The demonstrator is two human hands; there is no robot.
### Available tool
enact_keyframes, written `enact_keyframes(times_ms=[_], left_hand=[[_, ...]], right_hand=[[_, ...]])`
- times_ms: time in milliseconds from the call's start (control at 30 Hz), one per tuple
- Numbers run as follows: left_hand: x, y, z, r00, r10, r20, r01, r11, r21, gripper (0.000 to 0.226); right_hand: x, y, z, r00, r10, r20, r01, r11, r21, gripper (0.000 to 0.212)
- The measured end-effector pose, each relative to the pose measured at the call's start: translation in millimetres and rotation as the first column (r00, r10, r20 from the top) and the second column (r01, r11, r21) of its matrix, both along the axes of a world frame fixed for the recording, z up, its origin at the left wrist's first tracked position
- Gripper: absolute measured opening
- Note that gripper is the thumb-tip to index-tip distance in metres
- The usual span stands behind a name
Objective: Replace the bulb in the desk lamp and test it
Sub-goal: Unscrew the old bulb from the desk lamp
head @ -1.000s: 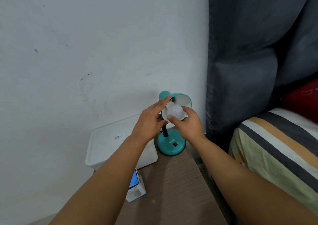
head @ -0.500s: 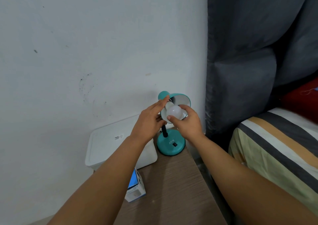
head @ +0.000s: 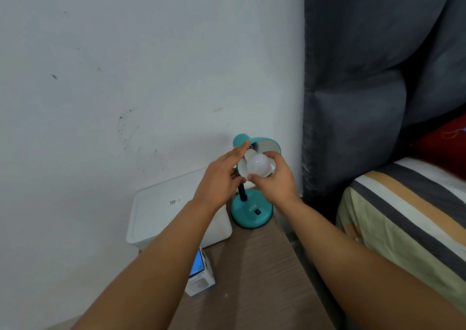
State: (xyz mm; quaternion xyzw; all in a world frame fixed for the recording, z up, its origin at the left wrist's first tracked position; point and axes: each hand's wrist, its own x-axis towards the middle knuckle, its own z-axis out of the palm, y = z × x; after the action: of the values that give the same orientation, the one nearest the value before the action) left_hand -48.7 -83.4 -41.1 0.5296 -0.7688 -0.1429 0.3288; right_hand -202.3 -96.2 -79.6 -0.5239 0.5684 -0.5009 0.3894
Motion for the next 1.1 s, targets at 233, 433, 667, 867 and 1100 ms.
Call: enact_keyframes(times_ms=[233, 433, 667, 867, 1100], left_hand=[[0.4, -0.2, -1.6, 1.000, -0.005, -0.003, 0.005, 1.000, -0.004, 0.091], [1.8, 0.2, -1.6, 1.000, -0.010, -0.003, 0.010, 1.000, -0.028, 0.090], [9.1, -6.9, 12.2, 0.979, -0.017, 0.201, 0.025, 0.999, -0.033, 0.094], [11.5, -19.9, 23.2, 0.966, -0.088, 0.244, 0.088, 0.996, 0.014, 0.104], [10.5, -21.7, 21.0, 0.979, -0.092, 0.183, 0.093, 0.996, 0.004, 0.101]], right_hand=[[-1.3, 2.6, 0.9, 1.000, 0.011, 0.024, -0.012, 0.999, 0.039, 0.073], [-3.2, 2.0, 4.5, 1.000, 0.025, -0.008, -0.025, 1.000, -0.003, 0.065], [-4.7, 3.5, 3.2, 0.999, 0.035, -0.041, -0.034, 0.999, 0.029, 0.078], [-6.3, 2.6, 3.3, 0.999, 0.024, -0.021, -0.023, 0.999, 0.034, 0.067], [-3.5, 2.3, 4.9, 0.999, 0.036, -0.001, -0.036, 0.999, 0.014, 0.065]])
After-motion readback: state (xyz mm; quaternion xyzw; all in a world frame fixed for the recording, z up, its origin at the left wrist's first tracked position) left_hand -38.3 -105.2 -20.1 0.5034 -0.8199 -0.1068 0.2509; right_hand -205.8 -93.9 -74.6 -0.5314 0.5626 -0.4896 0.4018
